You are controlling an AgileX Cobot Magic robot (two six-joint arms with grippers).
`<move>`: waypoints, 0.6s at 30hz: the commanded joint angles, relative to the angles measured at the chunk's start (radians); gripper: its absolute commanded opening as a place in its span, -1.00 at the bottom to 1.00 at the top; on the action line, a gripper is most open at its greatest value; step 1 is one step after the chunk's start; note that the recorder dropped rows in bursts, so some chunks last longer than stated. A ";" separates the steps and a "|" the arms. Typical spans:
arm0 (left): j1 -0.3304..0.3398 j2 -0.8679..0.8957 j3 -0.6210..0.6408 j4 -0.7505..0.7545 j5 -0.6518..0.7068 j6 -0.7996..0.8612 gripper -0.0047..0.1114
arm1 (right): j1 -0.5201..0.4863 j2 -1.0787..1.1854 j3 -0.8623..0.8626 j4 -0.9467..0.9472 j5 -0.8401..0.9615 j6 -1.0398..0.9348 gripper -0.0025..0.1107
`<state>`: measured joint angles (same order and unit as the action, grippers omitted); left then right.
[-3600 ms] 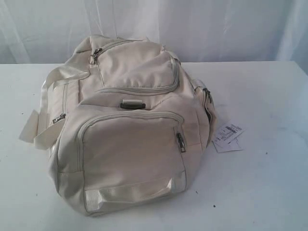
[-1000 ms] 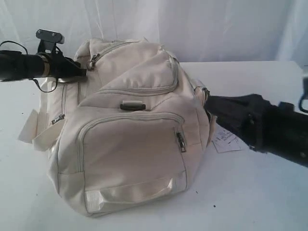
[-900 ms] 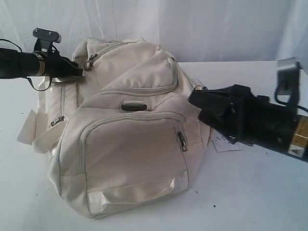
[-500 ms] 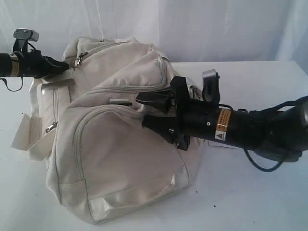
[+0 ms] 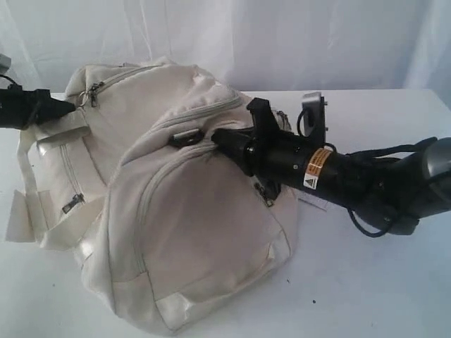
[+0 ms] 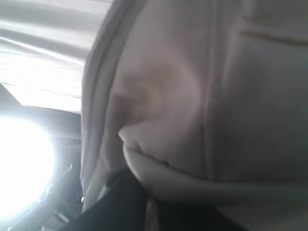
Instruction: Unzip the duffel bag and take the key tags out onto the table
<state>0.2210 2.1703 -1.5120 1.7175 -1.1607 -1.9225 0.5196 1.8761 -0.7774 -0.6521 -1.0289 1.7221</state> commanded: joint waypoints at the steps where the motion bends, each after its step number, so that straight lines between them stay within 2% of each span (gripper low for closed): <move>1: -0.002 -0.123 0.173 0.027 -0.060 -0.010 -0.92 | -0.107 -0.035 -0.007 0.134 -0.027 -0.107 -0.96; 4: -0.002 -0.262 0.357 0.027 -0.060 -0.090 -0.92 | -0.233 -0.060 -0.007 0.132 -0.027 -0.112 -0.96; 7: -0.002 -0.447 0.549 0.027 -0.060 -0.098 -0.92 | -0.311 -0.063 -0.030 0.082 -0.005 -0.178 -0.96; 10: -0.002 -0.631 0.732 0.027 -0.060 -0.169 -0.92 | -0.324 -0.063 -0.086 -0.072 0.085 -0.182 -0.96; 13: -0.002 -0.860 0.919 0.027 -0.060 -0.191 -0.92 | -0.324 -0.062 -0.146 -0.350 0.090 -0.164 -0.96; 18: -0.002 -1.085 1.064 0.027 -0.060 -0.191 -0.92 | -0.324 -0.065 -0.191 -0.564 -0.116 -0.214 -0.96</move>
<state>0.2209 1.2037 -0.4982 1.7911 -1.1365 -2.0973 0.1974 1.8305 -0.9387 -1.0962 -0.9632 1.5636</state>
